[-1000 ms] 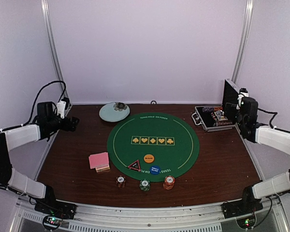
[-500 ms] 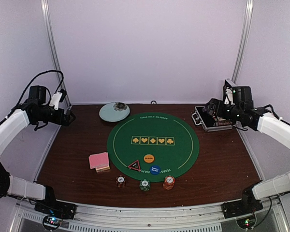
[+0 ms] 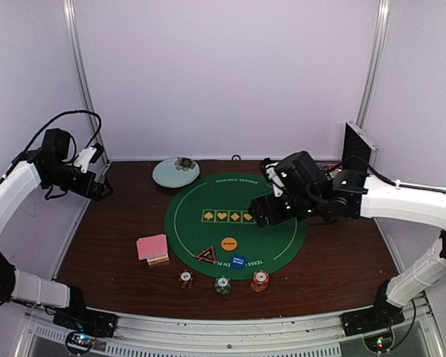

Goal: Distribute texas hold em gaming equipment

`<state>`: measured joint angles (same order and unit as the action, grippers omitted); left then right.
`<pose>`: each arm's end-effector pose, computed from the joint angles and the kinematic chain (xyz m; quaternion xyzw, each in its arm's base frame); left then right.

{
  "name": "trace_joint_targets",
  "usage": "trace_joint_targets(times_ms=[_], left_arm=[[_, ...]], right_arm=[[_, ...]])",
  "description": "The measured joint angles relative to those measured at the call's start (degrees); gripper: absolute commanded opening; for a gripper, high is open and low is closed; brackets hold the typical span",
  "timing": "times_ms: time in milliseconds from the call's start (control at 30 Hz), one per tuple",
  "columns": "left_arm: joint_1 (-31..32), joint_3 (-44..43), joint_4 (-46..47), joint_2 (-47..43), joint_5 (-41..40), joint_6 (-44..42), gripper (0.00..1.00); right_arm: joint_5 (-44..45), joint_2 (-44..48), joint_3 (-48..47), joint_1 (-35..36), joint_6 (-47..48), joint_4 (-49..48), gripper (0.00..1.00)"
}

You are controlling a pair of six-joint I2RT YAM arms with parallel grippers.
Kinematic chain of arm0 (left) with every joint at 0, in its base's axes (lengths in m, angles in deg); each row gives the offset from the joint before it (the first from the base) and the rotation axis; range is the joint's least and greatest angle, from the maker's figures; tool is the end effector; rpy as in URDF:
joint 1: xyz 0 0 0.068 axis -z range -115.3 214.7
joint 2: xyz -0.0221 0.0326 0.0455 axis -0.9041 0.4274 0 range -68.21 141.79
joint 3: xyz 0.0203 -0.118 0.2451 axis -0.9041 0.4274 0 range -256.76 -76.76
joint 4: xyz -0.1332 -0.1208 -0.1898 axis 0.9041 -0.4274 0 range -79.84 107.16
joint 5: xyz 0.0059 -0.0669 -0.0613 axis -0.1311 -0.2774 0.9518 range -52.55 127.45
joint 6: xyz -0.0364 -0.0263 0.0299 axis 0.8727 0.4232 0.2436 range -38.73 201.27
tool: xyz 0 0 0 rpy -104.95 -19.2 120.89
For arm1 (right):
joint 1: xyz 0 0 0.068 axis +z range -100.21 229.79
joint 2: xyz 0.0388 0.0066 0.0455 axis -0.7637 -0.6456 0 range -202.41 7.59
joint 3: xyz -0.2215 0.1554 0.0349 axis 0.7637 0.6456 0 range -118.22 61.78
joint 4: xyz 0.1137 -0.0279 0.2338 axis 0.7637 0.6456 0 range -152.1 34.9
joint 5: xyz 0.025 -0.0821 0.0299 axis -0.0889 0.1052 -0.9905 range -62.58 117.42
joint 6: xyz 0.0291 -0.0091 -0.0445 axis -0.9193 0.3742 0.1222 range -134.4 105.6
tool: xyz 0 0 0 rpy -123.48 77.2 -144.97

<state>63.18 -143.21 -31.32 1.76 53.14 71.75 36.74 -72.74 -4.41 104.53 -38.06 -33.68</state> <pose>0.2447 -0.0031 0.3211 0.1097 0.9313 -0.0974 0.3335 0.1827 0.2483 0.2982 -0.2129 0.8879 0.1957 0.3577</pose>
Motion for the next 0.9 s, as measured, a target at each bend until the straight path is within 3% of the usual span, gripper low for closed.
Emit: trace_joint_targets(times_ms=[167, 367, 567, 900], left_arm=[[0.0, -0.1, -2.6, 0.2, -0.3, -0.8, 0.98], [0.0, -0.1, -3.9, 0.3, -1.3, -2.0, 0.98], [0.0, -0.1, -4.5, 0.3, -0.9, -2.5, 0.98], [0.0, -0.1, -5.6, -0.4, 0.5, -2.6, 0.98]], right_arm=[[1.0, -15.6, -10.9, 8.5, 0.5, 2.0, 0.84], [0.1, -31.0, -20.6, 13.1, 1.2, 3.6, 0.77], [-1.3, -36.7, -22.4, 13.7, 0.8, 4.0, 0.69], [-2.3, -38.9, -22.4, 13.7, 0.2, 4.2, 0.54]])
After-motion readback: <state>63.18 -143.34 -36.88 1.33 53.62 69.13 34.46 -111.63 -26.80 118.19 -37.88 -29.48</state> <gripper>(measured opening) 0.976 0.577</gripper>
